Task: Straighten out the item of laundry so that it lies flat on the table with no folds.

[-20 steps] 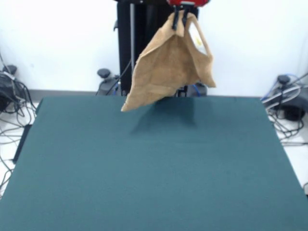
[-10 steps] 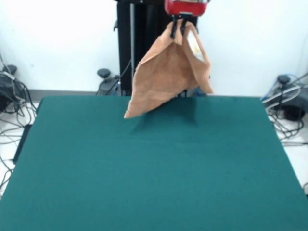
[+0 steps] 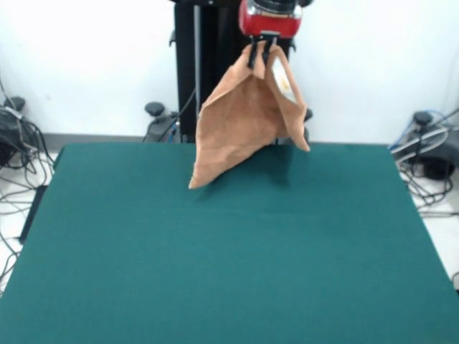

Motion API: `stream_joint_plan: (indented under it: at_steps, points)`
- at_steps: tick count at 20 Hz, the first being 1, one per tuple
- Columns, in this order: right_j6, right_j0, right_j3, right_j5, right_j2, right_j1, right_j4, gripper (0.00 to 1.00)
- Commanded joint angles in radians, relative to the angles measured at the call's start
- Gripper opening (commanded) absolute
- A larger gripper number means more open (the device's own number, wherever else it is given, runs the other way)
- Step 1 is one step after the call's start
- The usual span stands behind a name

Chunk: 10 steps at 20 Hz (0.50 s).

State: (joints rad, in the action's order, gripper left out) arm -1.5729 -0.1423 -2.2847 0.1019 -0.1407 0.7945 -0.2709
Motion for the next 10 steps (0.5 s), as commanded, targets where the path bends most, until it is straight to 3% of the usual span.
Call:
stream_joint_plan:
  at_steps: [1,10]
  points:
    - [-0.097,-0.014,0.139,0.113,0.034,0.023,0.020,0.00]
    - [-0.094,-0.024,0.203,0.157,0.066,0.020,0.024,0.00]
